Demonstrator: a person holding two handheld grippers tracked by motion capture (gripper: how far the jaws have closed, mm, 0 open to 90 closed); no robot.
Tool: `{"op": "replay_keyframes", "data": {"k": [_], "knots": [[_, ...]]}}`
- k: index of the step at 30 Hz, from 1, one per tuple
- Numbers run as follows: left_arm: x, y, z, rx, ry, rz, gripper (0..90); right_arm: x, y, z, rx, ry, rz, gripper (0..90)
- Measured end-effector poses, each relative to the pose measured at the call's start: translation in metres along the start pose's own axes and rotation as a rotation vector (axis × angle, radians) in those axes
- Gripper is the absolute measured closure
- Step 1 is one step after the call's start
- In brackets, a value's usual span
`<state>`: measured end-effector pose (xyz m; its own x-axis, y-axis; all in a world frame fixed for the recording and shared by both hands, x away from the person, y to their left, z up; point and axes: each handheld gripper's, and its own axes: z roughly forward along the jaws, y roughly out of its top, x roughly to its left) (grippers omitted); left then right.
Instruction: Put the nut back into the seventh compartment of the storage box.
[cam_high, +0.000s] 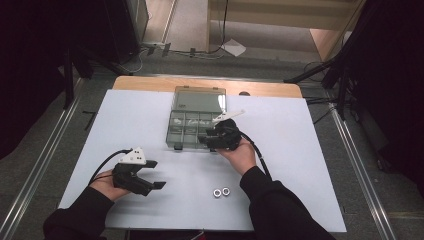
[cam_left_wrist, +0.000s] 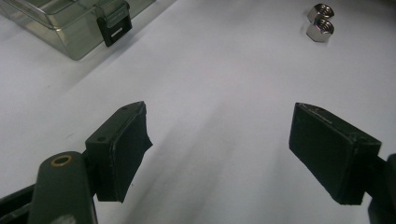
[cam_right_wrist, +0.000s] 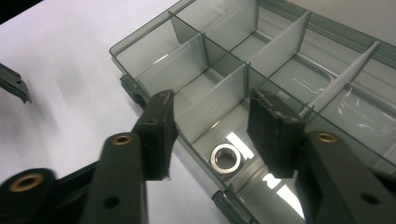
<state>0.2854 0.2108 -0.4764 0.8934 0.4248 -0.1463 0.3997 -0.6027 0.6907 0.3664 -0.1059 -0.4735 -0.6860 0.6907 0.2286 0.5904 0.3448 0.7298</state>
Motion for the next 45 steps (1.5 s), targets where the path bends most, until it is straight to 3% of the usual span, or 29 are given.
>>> {"op": "replay_keyframes", "data": {"k": [4,9,10,17,21,32,45], "knots": [[0.001,0.001,-0.001,0.002,0.006,0.001,19.7,0.002,-0.001,-0.003,0.017,0.015,-0.014,43.9],[0.001,0.001,0.000,0.002,0.007,0.005,19.8,0.005,-0.002,-0.009,-0.007,0.024,-0.056,39.4],[0.001,0.002,-0.002,0.022,0.010,0.010,19.7,0.006,-0.003,-0.011,-0.012,0.023,-0.062,39.2],[0.001,0.003,-0.001,0.021,0.008,0.013,19.7,0.010,-0.005,-0.026,-0.034,0.054,-0.090,37.1],[0.001,0.003,0.000,-0.006,0.001,0.010,19.7,0.013,-0.007,-0.031,-0.042,0.076,-0.108,35.3],[0.002,0.003,-0.001,-0.003,0.007,0.011,19.7,0.024,-0.016,-0.046,-0.049,0.136,-0.190,32.7],[0.002,0.002,-0.001,0.002,0.008,0.012,19.7,0.026,-0.028,-0.057,-0.058,0.152,-0.204,32.8]]}}
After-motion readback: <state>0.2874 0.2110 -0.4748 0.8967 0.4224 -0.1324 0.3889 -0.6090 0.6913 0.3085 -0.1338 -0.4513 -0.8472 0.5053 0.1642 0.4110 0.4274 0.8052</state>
